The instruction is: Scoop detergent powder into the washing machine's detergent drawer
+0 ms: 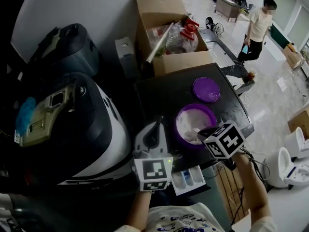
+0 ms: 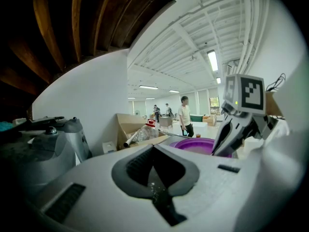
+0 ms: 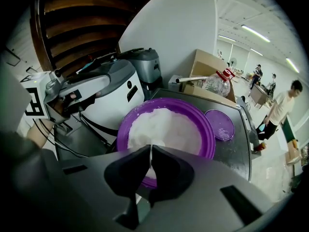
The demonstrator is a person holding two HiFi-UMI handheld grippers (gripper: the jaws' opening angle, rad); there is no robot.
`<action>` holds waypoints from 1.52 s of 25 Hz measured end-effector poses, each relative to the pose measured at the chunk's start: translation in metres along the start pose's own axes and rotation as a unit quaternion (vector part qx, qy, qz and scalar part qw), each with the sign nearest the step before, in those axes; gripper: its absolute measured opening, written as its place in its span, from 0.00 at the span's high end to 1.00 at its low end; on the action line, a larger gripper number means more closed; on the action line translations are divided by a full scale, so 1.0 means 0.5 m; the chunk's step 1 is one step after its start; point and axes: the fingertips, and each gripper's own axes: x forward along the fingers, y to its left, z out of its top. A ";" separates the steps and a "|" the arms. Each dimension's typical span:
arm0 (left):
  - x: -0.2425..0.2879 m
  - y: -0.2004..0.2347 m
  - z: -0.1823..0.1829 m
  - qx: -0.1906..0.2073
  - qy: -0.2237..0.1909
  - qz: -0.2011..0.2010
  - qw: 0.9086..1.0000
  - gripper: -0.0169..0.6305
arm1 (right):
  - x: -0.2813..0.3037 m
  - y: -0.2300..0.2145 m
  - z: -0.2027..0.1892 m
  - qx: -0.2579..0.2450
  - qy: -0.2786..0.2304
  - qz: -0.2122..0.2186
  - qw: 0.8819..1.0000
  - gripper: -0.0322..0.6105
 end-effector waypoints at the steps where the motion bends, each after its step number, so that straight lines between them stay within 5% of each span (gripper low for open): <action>1: -0.001 0.000 -0.001 0.000 0.000 0.000 1.000 0.97 | 0.000 0.003 0.000 0.000 0.000 0.003 1.000 0.92; 23: -0.022 0.018 -0.008 -0.007 0.000 0.011 1.000 0.97 | -0.004 0.056 0.022 0.089 -0.044 0.098 0.990 0.92; 28: -0.025 0.016 -0.007 -0.007 -0.001 0.011 1.000 0.97 | -0.007 0.040 0.022 0.120 -0.062 0.088 0.987 0.92; 38: -0.026 0.017 -0.002 -0.010 -0.004 0.012 1.000 0.97 | -0.023 0.019 0.029 0.233 -0.124 0.108 0.959 0.92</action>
